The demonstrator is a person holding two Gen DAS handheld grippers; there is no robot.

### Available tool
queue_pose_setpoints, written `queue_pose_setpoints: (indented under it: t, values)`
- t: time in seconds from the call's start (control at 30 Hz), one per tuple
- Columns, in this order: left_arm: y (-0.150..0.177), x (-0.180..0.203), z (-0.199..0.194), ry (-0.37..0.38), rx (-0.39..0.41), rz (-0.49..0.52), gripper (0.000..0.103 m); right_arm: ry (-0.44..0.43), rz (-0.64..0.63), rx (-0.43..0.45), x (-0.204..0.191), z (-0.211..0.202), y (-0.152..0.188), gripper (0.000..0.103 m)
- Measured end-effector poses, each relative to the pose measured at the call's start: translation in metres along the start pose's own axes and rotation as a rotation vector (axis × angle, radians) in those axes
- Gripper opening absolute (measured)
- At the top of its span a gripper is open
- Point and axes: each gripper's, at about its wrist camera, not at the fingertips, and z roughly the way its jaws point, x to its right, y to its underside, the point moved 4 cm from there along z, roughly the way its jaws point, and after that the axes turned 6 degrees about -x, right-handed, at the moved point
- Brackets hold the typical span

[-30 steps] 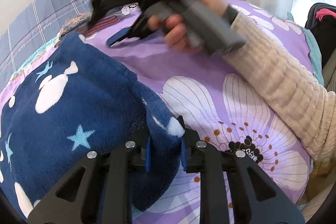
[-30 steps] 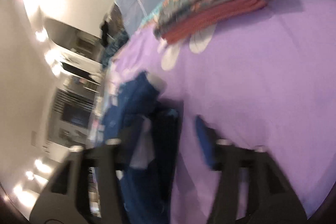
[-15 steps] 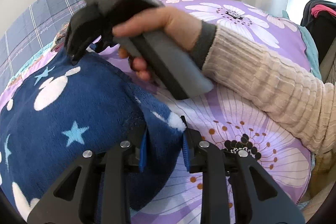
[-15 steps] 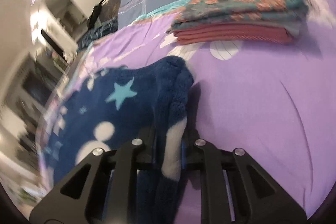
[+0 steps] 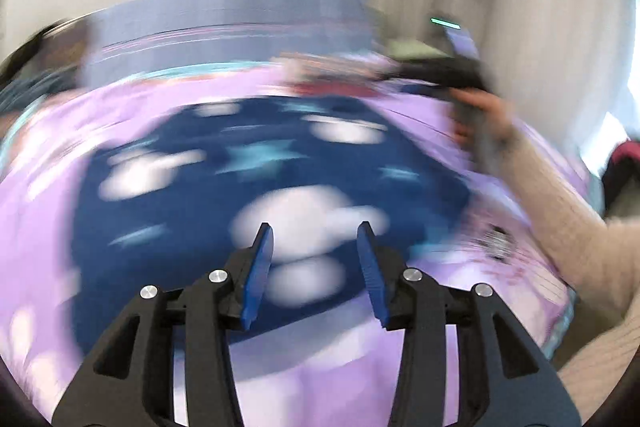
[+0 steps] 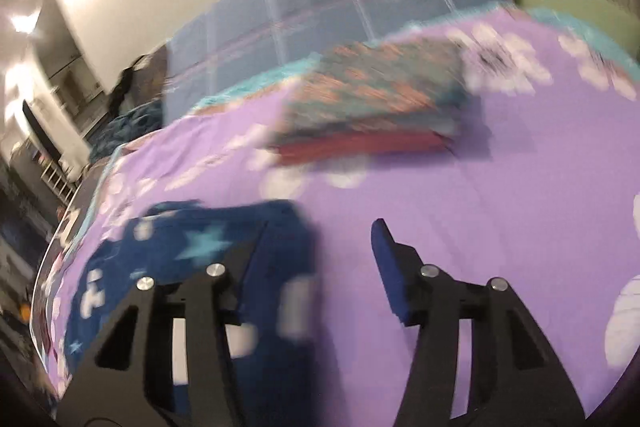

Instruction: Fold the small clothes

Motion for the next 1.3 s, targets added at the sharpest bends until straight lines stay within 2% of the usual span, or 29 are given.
queue_pose_setpoints:
  t: [0.1,0.13,0.27,0.37,0.47,0.57,0.7,0.73,0.77,0.8,0.83,0.87,0.9,0.93,1.0,1.07,1.2,1.23,1.3]
  values:
    - [0.021,-0.076,-0.031,-0.104,0.036,-0.175,0.044,-0.035,-0.215,-0.033,-0.087,-0.011,0.002,0.053]
    - [0.028,-0.095,-0.038,-0.11,0.038,-0.223,0.044,-0.054,-0.291,-0.044,-0.126,-0.013,0.004,0.053]
    - [0.046,-0.128,-0.044,-0.073,0.06,-0.31,0.046,-0.146,-0.494,-0.132,-0.257,0.002,0.018,0.054]
    - [0.052,-0.136,-0.032,-0.002,0.046,-0.308,0.053,-0.134,-0.624,-0.212,-0.339,0.035,0.043,0.054]
    - [0.056,-0.135,-0.021,0.052,0.02,-0.277,0.054,-0.109,-0.673,-0.312,-0.393,0.075,0.068,0.054]
    - [0.056,-0.141,-0.01,0.126,0.0,-0.271,0.054,-0.023,-0.664,-0.364,-0.42,0.114,0.083,0.056]
    - [0.054,-0.148,-0.004,0.208,0.007,-0.265,0.054,0.117,-0.648,-0.403,-0.423,0.162,0.086,0.06]
    - [0.053,-0.148,-0.004,0.242,0.011,-0.26,0.054,0.139,-0.645,-0.404,-0.422,0.168,0.086,0.058]
    - [0.053,-0.146,-0.002,0.27,0.009,-0.248,0.052,0.154,-0.642,-0.409,-0.421,0.175,0.085,0.042]
    - [0.053,-0.145,0.0,0.287,0.007,-0.237,0.047,0.154,-0.639,-0.422,-0.421,0.18,0.085,0.026]
    - [0.053,-0.143,0.003,0.3,-0.004,-0.225,0.033,0.139,-0.632,-0.457,-0.424,0.189,0.087,0.01]
    - [0.055,-0.145,0.005,0.299,-0.014,-0.229,0.013,0.134,-0.619,-0.467,-0.425,0.19,0.088,0.009]
    - [0.057,-0.149,0.004,0.299,-0.013,-0.249,0.009,0.122,-0.606,-0.45,-0.428,0.185,0.087,0.009]
    - [0.059,-0.156,0.001,0.333,-0.001,-0.301,0.006,0.104,-0.603,-0.423,-0.433,0.177,0.084,0.008]
    - [0.063,-0.158,-0.012,0.349,0.022,-0.34,0.004,0.056,-0.596,-0.362,-0.444,0.156,0.079,0.008]
    - [0.068,-0.149,-0.021,0.327,0.019,-0.294,0.004,0.002,-0.595,-0.325,-0.455,0.138,0.076,0.006]
    - [0.081,-0.154,0.004,0.278,-0.071,-0.335,0.005,0.083,-0.649,-0.423,-0.451,0.185,0.098,0.005]
    - [0.083,-0.157,0.008,0.298,-0.077,-0.359,0.005,0.062,-0.625,-0.464,-0.444,0.201,0.106,0.005]
    - [0.082,-0.159,0.006,0.291,-0.067,-0.367,0.009,0.022,-0.614,-0.452,-0.438,0.206,0.11,0.008]
